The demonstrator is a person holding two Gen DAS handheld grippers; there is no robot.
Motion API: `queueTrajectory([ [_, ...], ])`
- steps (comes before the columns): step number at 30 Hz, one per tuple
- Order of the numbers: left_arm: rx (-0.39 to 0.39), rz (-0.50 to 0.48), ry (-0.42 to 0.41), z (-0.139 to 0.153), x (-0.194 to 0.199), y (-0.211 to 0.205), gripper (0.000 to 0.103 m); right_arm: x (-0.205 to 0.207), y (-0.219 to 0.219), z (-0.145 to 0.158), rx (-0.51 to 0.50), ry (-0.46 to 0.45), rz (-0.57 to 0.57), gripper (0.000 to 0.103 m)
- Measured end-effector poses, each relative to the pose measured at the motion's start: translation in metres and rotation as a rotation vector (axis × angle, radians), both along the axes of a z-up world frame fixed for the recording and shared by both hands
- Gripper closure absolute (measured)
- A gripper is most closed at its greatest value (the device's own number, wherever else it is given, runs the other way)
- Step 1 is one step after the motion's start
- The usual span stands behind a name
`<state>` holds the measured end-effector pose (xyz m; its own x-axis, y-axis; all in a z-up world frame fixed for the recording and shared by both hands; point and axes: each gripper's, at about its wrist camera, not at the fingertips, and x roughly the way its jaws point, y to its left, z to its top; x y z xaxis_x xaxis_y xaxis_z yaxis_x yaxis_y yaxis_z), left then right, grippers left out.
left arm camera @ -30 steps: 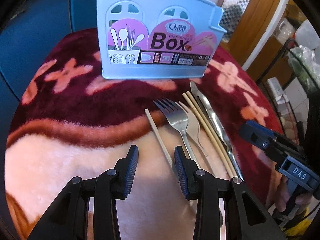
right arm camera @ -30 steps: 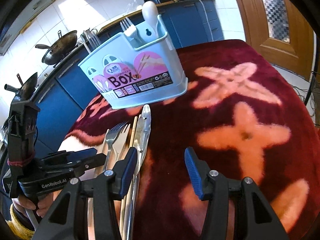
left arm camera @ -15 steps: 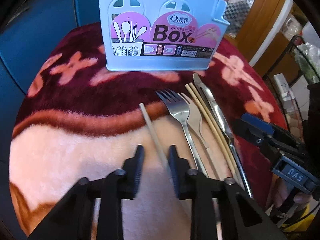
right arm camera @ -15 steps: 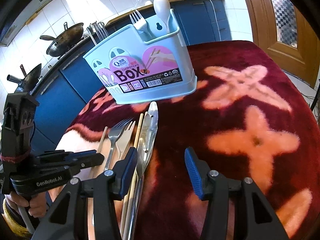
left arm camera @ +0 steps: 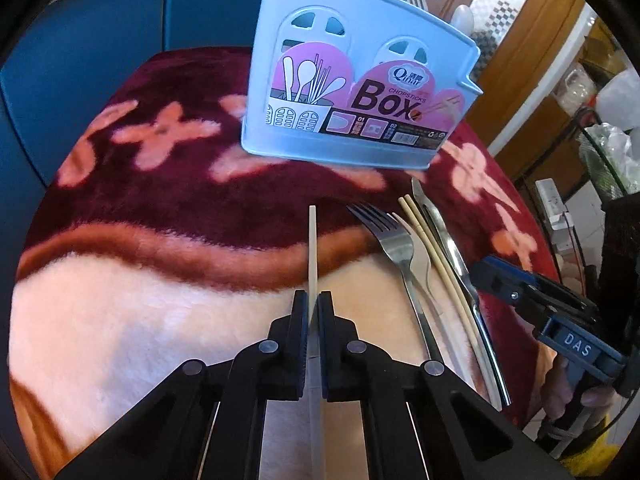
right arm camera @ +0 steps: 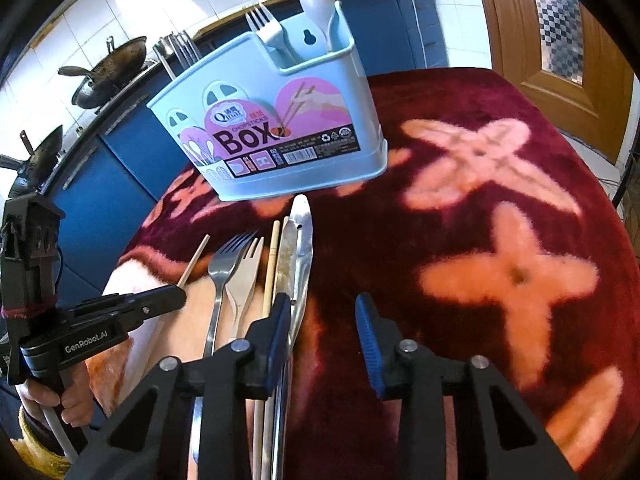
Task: Organize utensils
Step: 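Close the left tool on a wooden chopstick, then close the right tool on the steel knife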
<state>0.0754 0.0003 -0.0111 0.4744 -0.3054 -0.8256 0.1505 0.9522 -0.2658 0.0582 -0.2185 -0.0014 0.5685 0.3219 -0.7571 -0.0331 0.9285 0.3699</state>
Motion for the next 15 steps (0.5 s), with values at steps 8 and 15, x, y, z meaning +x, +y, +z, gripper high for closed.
queueTrajectory([
  [8, -0.052, -0.037, -0.018, -0.006, 0.006, 0.006, 0.097, 0.015, 0.014, 0.0, -0.059, 0.049, 0.017, 0.069],
  [15, -0.124, -0.062, -0.025, -0.011, 0.007, 0.016, 0.096, 0.025, 0.032, 0.004, -0.168, 0.077, 0.044, 0.075],
])
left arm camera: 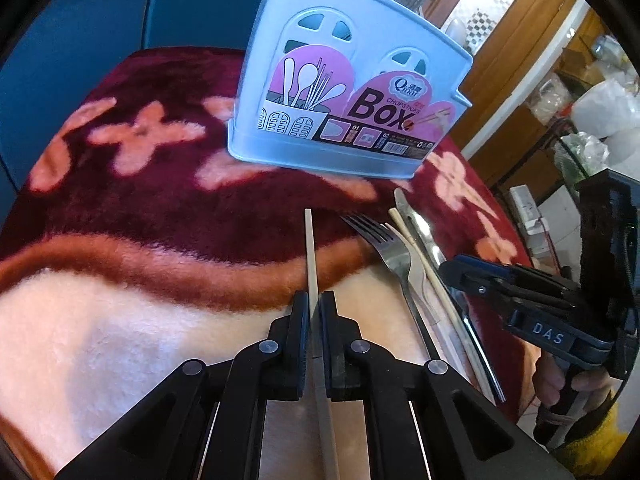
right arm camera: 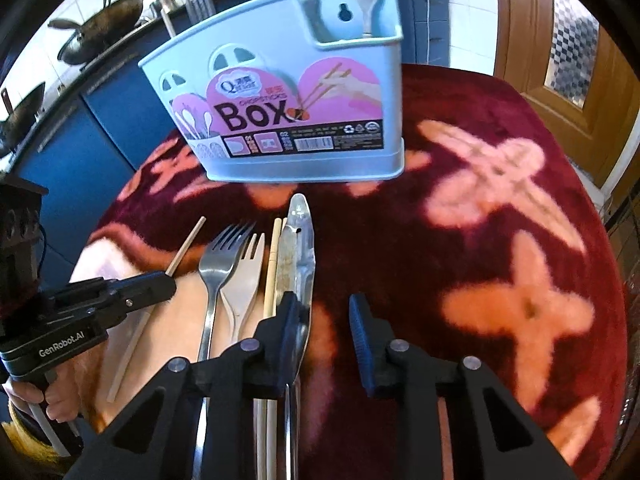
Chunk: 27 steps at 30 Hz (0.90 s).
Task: Organize utensils
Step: 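Close the right tool on the steel knife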
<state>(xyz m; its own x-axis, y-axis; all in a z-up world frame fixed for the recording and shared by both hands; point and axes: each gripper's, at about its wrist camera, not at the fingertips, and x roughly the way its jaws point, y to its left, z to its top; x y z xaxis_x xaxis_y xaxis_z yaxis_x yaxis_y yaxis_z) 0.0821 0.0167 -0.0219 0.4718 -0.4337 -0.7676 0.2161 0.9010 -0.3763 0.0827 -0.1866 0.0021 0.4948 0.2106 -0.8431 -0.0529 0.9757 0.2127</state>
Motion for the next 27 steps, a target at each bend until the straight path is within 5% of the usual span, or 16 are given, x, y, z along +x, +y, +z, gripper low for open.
queueTrajectory([
  [4, -0.012, -0.013, -0.012, -0.001, -0.001, 0.001, 0.096, 0.003, 0.007, 0.002, 0.0, 0.021, 0.014, 0.093],
  [11, -0.025, -0.021, -0.017, -0.002, -0.001, 0.002, 0.096, -0.001, 0.007, 0.005, 0.01, 0.013, -0.043, 0.099],
  [18, -0.016, 0.011, -0.007, -0.001, -0.003, 0.002, 0.096, -0.016, -0.013, 0.013, -0.071, -0.004, -0.129, 0.1],
  [27, 0.063, -0.002, 0.039, 0.002, 0.005, -0.008, 0.096, -0.014, -0.024, 0.002, -0.001, 0.028, -0.075, 0.092],
])
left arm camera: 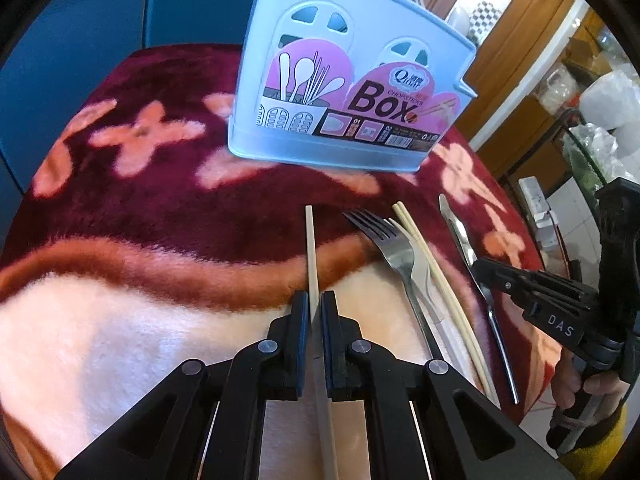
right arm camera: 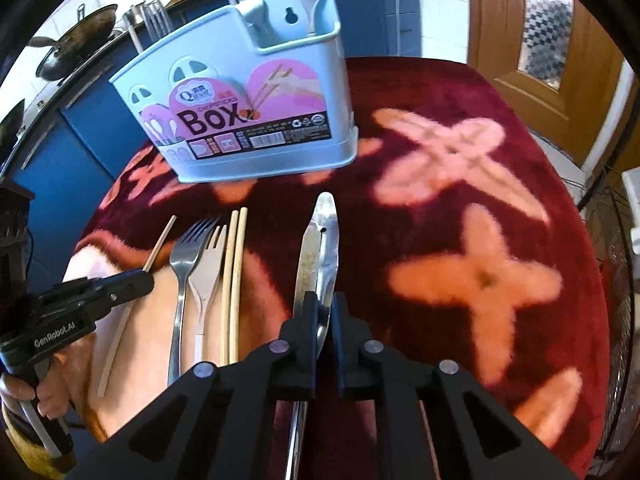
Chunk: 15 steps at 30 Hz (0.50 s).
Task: Organize utensils
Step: 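Close the right tool on the steel knife, then lift the chopstick with the left tool while the right tool lifts the knife toward the box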
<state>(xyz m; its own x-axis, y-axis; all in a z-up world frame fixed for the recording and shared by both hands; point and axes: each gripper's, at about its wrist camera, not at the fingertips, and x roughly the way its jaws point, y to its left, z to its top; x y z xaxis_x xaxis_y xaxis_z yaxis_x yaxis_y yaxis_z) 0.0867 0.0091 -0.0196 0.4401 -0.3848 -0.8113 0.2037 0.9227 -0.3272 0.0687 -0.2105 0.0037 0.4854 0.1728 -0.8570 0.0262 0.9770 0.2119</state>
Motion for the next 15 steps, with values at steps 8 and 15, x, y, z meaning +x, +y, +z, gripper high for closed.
queueTrajectory([
  [8, 0.028, -0.029, 0.032, 0.0, 0.008, -0.005, 0.096, 0.016, -0.005, -0.005, 0.038, 0.044, 0.092, 0.091],
  [15, -0.011, -0.042, 0.08, -0.002, 0.016, 0.001, 0.097, 0.027, -0.019, -0.01, 0.144, 0.114, 0.108, 0.091],
])
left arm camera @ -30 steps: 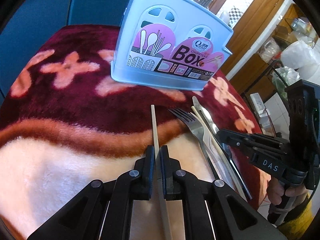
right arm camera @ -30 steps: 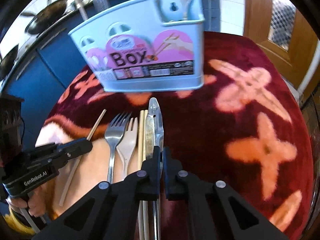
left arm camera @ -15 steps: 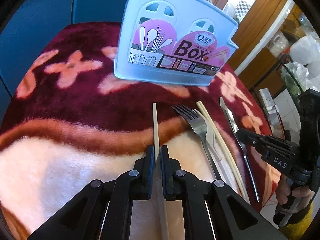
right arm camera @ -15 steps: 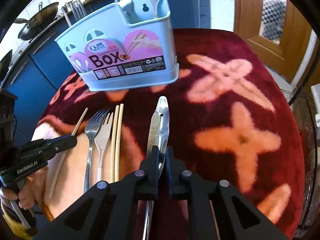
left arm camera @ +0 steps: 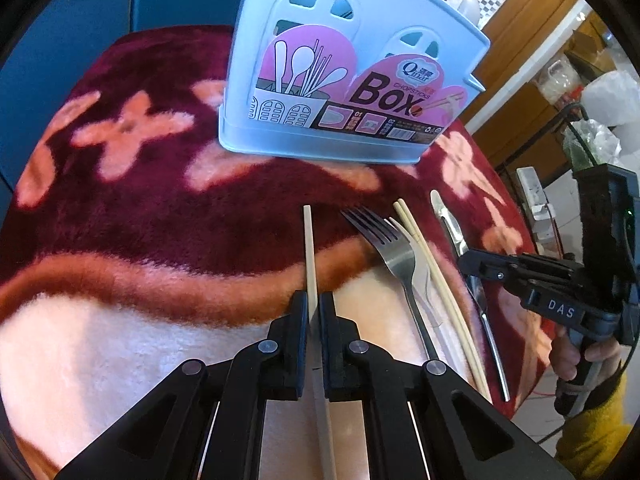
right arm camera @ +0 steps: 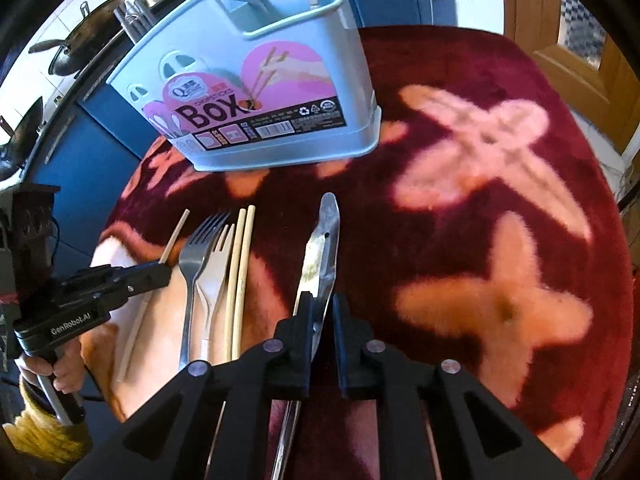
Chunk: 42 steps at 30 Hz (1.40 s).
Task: Organize utensils
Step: 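Lift the chopstick with the left tool while the right tool lifts the knife toward the box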
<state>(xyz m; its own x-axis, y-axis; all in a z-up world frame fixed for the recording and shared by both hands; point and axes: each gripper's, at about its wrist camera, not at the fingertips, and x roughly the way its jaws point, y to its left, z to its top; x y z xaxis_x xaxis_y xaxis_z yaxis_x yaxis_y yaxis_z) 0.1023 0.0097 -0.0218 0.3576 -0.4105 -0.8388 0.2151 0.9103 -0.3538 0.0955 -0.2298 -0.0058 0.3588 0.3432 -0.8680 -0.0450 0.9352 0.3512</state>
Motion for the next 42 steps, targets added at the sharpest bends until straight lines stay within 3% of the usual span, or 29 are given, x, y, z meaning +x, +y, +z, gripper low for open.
queueTrajectory([
  [6, 0.0, 0.0, -0.012, 0.001, -0.002, -0.002, 0.098, -0.005, 0.002, 0.002, -0.001, -0.034, 0.004, 0.095],
  [13, -0.088, 0.028, -0.047, 0.012, -0.011, 0.007, 0.099, -0.02, -0.004, 0.008, 0.095, -0.091, -0.054, 0.099],
  [25, -0.216, 0.095, -0.201, 0.052, -0.047, 0.015, 0.099, -0.069, 0.002, 0.051, 0.101, -0.361, -0.112, 0.099],
  [36, -0.188, 0.126, -0.37, 0.09, -0.06, 0.012, 0.099, -0.088, 0.007, 0.096, 0.027, -0.591, -0.165, 0.1],
  [42, -0.177, 0.154, -0.442, 0.106, -0.05, 0.01, 0.099, -0.079, 0.001, 0.111, 0.048, -0.647, -0.2, 0.099],
])
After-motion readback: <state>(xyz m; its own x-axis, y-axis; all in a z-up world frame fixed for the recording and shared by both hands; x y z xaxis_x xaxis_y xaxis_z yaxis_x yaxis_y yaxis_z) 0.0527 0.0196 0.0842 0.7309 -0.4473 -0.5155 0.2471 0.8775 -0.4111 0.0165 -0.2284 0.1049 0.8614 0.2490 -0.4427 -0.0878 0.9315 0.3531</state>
